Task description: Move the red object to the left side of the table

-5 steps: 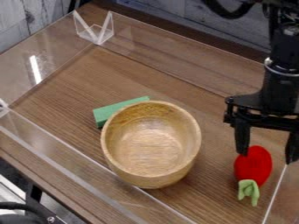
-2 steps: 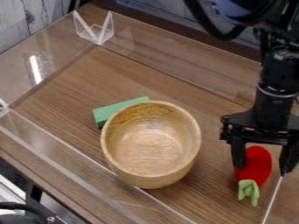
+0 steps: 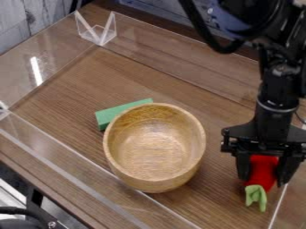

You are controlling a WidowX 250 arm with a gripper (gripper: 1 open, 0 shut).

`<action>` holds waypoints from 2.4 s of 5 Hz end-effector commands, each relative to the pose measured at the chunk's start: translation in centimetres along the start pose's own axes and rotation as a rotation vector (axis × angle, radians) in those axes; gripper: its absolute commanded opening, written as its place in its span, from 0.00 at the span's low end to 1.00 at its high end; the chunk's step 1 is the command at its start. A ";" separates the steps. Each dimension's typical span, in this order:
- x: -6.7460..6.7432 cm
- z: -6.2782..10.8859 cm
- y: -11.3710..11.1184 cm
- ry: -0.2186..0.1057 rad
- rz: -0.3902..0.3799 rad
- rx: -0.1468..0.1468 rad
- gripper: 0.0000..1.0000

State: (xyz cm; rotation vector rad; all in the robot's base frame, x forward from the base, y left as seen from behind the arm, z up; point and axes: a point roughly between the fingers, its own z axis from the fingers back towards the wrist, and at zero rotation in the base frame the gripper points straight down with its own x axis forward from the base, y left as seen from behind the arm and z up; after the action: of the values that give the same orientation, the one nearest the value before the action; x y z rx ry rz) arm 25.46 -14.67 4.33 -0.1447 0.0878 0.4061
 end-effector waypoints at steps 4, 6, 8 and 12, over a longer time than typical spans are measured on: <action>-0.5 1.8 -1.1 -0.081 0.152 -0.061 0.00; -0.7 2.7 -1.1 -0.114 0.215 -0.078 1.00; 0.5 2.4 -1.4 -0.132 0.253 -0.081 0.00; 4.2 13.4 -0.6 -0.252 0.443 -0.302 0.00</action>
State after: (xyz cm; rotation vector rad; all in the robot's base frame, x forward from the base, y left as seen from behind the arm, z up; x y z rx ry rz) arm 29.89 -11.41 15.02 -0.3244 -0.1462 0.8827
